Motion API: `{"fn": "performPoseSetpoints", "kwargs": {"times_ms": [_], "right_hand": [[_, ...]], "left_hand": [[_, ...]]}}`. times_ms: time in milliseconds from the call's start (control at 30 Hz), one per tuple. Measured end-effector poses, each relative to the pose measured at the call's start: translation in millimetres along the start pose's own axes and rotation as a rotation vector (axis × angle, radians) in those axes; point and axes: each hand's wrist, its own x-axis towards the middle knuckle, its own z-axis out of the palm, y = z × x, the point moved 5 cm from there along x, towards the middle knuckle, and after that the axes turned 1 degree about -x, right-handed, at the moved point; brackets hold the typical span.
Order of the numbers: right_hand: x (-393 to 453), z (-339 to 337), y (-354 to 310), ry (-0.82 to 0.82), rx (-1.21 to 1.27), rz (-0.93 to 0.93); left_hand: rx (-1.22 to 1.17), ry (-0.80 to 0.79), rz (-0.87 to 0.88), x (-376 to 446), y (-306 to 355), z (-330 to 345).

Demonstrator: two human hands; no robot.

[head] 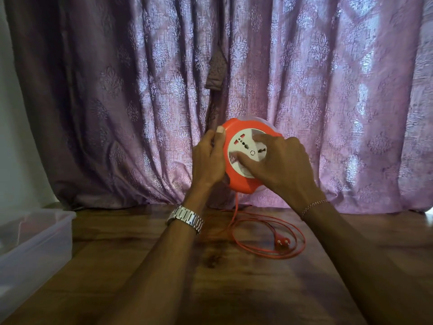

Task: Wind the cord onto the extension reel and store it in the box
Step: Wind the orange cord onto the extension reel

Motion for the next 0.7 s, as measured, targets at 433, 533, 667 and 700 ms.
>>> {"fn": "performPoseSetpoints", "kwargs": {"times_ms": [433,533,667,700], "right_hand": [[5.6,-0.5,-3.4,-0.184,-0.048,-0.258],[-1.4,7.4,-10.8,-0.381,-0.096,-0.331],[-5.5,10.1,-10.2,-0.517,-0.185,-0.313],[-5.7,8.7,-10.4,-0.503,-0.194,-0.307]], "left_hand": [[-0.017,0.019,-0.003,-1.5,1.6,-3.5],[-0.028,0.011,-0.024,-0.9,-3.7,-3.1],[-0.029,0.005,-0.035,-0.6,-5.3,-3.1],[-0.033,0.004,-0.033,-0.8,-5.0,-2.3]]}}
